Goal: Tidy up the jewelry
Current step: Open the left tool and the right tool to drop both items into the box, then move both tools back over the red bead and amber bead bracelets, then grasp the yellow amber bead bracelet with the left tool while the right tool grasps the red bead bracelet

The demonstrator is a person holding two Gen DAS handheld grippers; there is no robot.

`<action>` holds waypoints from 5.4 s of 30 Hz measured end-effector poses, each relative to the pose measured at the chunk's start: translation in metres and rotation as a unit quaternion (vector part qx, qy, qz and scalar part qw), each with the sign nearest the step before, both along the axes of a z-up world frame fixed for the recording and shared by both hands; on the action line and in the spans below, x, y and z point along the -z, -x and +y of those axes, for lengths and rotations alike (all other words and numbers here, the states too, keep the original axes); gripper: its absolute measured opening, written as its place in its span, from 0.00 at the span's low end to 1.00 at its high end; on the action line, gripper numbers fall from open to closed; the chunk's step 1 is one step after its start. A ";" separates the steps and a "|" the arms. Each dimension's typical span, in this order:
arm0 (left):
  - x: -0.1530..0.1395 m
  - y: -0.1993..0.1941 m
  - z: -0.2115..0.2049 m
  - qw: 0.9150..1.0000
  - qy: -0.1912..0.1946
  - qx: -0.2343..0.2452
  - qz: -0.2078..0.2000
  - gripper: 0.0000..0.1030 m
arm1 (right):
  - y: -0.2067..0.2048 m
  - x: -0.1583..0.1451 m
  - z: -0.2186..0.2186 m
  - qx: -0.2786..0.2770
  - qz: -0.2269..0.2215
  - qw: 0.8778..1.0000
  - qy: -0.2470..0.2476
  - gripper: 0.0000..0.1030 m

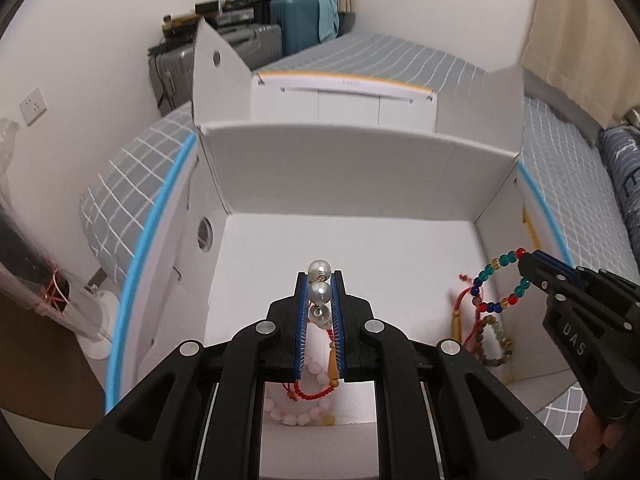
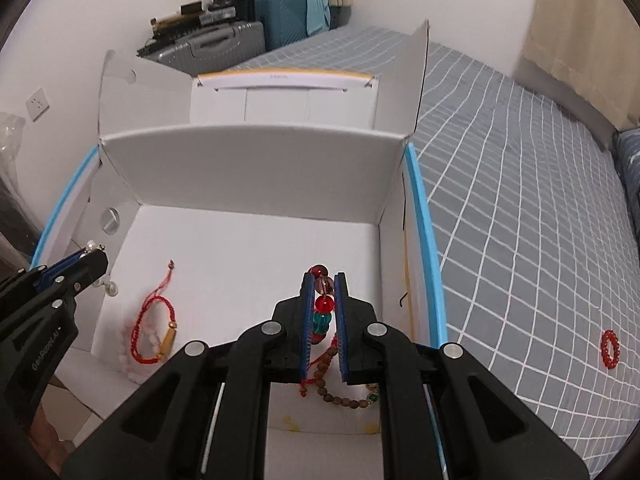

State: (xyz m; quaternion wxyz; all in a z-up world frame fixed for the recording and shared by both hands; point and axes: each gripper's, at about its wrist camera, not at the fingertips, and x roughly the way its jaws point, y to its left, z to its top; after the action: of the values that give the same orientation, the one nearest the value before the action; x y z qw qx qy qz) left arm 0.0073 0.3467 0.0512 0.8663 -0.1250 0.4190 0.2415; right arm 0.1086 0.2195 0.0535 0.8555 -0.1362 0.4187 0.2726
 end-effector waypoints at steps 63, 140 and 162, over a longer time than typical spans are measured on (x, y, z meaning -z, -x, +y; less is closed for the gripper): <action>-0.011 -0.065 -0.238 0.981 -0.021 0.194 -0.012 0.94 | -0.057 -0.021 -0.340 0.265 -0.037 0.963 0.004 0.93; 0.102 -0.074 -0.416 0.934 0.039 0.339 0.108 0.09 | -0.170 0.106 -0.481 0.356 0.127 0.925 -0.039 0.00; 0.078 -0.072 -0.404 0.938 0.044 0.335 0.078 0.09 | -0.164 0.091 -0.486 0.356 0.119 0.926 -0.044 0.09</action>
State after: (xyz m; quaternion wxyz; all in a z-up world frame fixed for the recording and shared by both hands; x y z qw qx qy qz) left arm 0.0796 -0.0575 -0.0264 0.8552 0.0036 0.5132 -0.0723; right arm 0.2729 -0.2666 -0.0375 0.8450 0.0929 0.5264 -0.0180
